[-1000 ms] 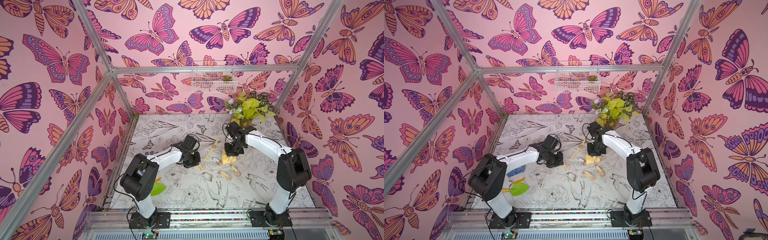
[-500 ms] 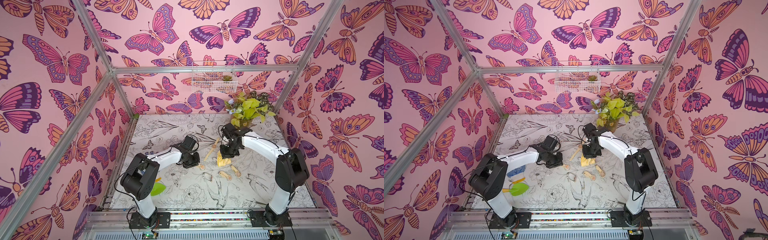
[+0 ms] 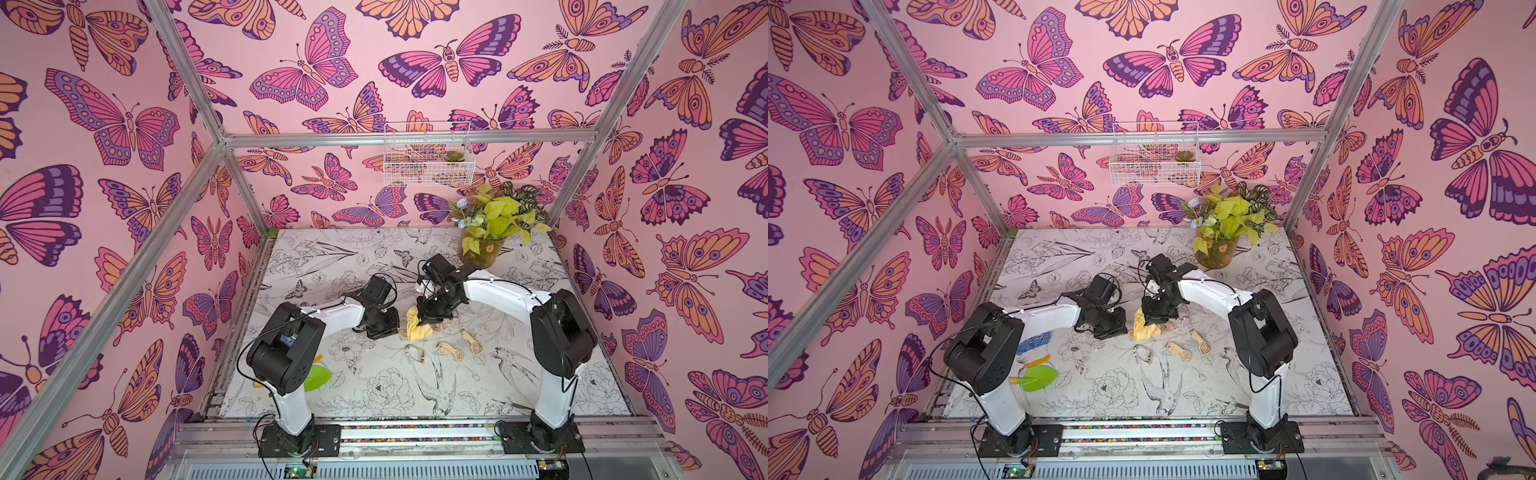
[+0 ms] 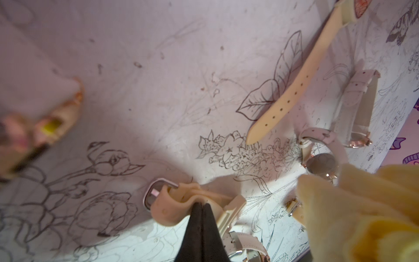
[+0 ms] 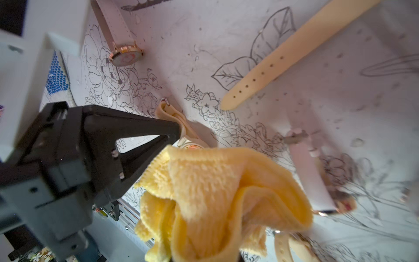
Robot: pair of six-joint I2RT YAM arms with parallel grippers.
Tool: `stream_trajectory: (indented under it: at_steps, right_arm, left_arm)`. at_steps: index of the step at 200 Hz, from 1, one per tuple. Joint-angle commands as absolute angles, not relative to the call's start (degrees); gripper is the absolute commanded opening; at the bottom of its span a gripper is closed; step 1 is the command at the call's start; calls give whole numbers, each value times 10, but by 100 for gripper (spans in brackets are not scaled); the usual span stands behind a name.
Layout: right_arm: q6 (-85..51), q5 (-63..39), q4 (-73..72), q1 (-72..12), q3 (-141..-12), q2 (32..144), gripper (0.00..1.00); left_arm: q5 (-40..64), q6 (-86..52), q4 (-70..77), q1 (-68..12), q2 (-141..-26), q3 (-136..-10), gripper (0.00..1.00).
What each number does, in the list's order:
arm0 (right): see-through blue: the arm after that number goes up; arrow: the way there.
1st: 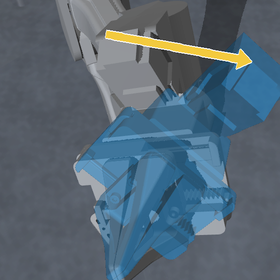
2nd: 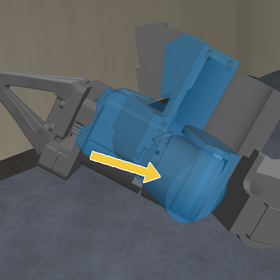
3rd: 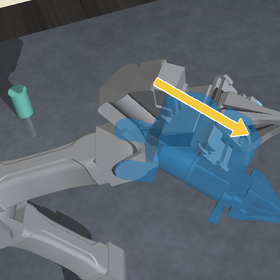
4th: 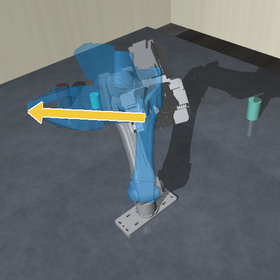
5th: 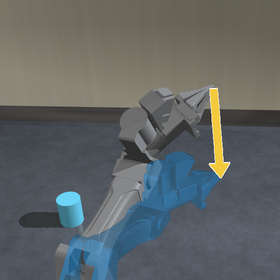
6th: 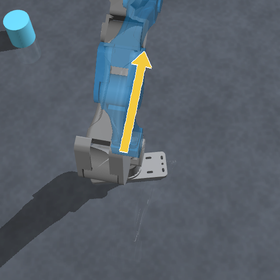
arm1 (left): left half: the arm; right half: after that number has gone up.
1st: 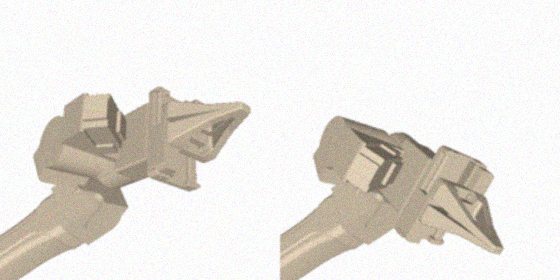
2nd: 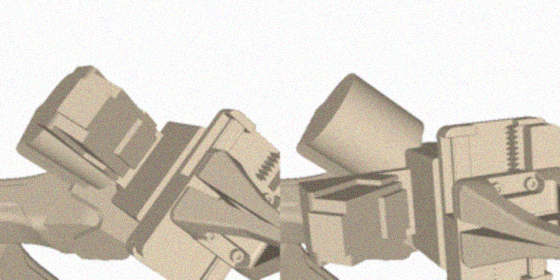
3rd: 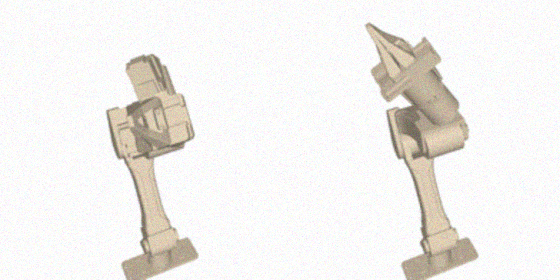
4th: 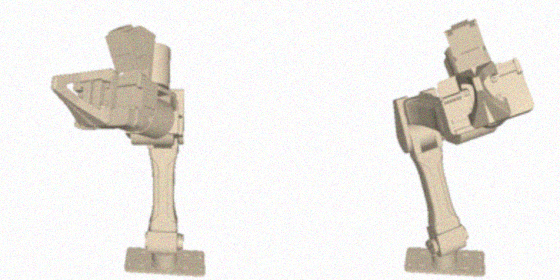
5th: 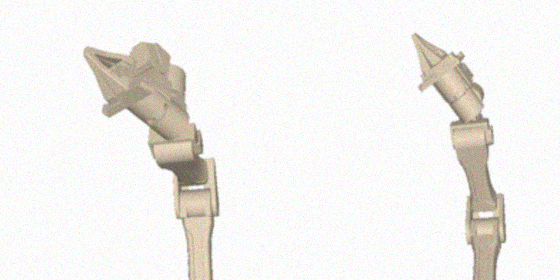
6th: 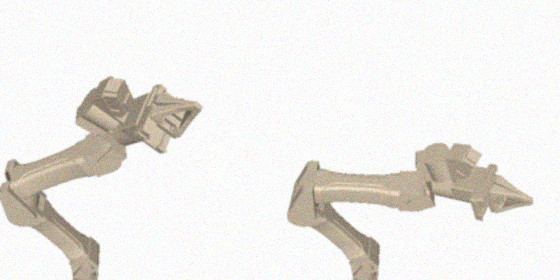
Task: Wipe the watch dial
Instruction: Wipe the dirt from the watch dial.
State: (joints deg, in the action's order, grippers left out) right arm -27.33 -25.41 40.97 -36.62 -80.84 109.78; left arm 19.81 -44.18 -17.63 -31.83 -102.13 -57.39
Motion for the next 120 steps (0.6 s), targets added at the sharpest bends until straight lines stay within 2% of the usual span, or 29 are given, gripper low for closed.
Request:
stream_trajectory:
  at_steps: [1,62,120]
  right_arm:
    - [-288,-293,373,-382,-805,1112,0]
    - [-307,-309,301,-404,-787,1159,0]
    - [-301,-223,320,-411,-769,1198,0]
  left_arm:
    - [193,-448,-163,-318,-1042,-559,0]
    - [191,-455,-159,-319,-1038,-556,0]
    - [190,-458,-158,-319,-1042,-555,0]
